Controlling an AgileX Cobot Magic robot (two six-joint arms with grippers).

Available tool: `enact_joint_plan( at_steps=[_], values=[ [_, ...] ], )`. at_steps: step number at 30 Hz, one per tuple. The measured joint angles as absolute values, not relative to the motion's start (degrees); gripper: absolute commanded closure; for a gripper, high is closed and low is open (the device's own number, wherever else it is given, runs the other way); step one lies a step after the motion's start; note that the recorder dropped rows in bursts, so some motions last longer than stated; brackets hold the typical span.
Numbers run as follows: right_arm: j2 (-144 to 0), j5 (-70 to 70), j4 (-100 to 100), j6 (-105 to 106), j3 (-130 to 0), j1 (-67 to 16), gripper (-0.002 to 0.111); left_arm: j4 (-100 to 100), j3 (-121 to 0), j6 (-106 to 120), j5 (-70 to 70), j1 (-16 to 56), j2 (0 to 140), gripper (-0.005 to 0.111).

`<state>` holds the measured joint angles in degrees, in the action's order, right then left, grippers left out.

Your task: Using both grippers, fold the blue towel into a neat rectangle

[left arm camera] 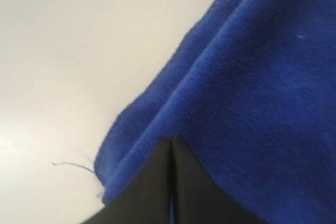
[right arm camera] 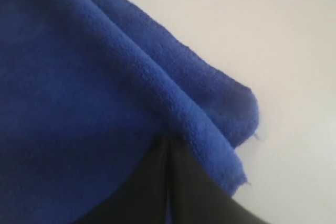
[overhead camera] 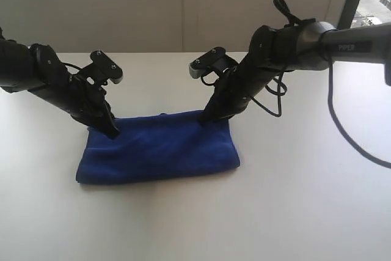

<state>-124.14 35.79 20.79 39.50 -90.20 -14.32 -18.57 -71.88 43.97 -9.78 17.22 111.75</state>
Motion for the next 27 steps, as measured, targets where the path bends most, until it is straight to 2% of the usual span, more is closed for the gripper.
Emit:
enact_joint_plan(
  at_steps=[14,27],
  values=[
    [-127.6,32.1,20.4,39.6,-92.3,-14.3,0.108,-18.6,-73.2,47.9,-6.3,17.2,116.4,0.107],
    [-127.6,33.8,8.5,28.7,-92.3,-14.3,0.108,-18.6,-73.5,49.3,-2.8,16.1,117.2,0.107]
  ],
)
